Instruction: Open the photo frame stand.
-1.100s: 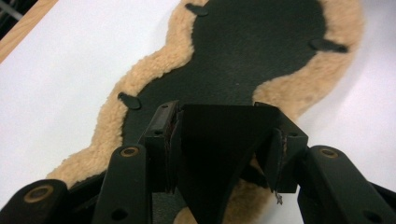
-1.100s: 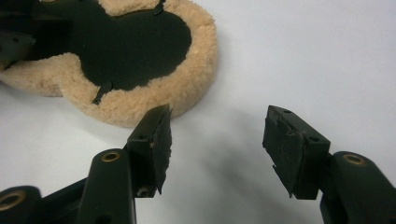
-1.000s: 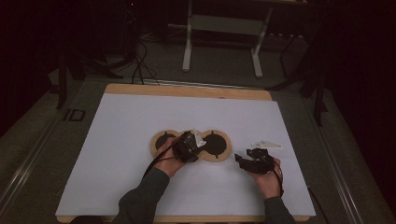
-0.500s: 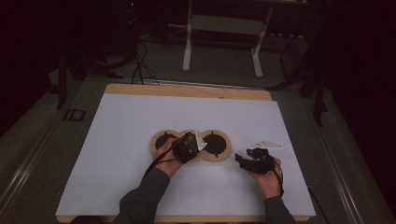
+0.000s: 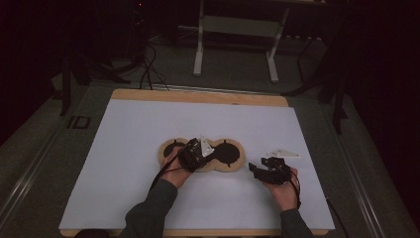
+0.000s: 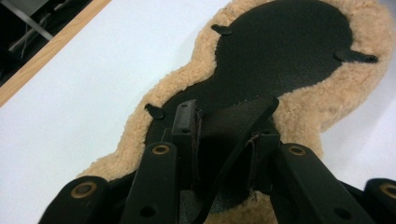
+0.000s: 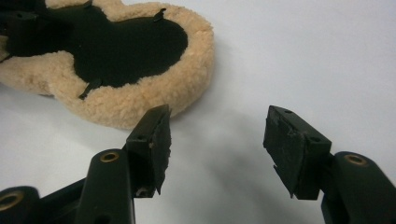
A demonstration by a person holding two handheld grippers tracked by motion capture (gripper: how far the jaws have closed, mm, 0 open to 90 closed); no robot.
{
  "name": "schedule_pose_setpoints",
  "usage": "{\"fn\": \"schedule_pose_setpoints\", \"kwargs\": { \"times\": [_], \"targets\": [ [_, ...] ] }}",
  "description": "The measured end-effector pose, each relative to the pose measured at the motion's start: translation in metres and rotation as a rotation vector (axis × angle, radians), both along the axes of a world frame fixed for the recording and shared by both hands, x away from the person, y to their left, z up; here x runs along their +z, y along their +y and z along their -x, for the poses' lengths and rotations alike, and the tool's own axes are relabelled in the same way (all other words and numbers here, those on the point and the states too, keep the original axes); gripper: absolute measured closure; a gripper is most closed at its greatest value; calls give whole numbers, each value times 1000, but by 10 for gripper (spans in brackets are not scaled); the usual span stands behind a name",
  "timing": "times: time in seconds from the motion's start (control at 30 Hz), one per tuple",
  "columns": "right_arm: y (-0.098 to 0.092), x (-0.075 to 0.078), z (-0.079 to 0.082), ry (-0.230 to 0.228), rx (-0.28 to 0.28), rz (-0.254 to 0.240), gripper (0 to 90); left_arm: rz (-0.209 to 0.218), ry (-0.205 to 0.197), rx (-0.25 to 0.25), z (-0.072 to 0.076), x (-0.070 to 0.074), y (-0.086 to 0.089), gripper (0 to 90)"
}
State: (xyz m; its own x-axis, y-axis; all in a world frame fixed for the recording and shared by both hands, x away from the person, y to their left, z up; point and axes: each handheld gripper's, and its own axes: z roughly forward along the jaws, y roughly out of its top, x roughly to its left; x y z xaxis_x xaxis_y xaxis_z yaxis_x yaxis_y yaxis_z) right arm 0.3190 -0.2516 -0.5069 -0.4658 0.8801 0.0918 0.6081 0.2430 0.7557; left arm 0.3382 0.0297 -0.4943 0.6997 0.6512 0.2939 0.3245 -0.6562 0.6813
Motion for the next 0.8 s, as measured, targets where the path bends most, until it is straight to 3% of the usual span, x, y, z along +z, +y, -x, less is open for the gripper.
{"fn": "schedule_pose_setpoints", "kwargs": {
  "times": [0.37,0.5,0.8],
  "targets": [
    [2,7,0,-9,-3,-23,400,99,-6,8,2,1,12,704],
    [0,13,0,-11,-7,-82,399,123,-8,9,4,1,16,703],
    [2,19,0,-7,-1,-156,404,181,-31,17,9,-1,21,699]
  ]
}}
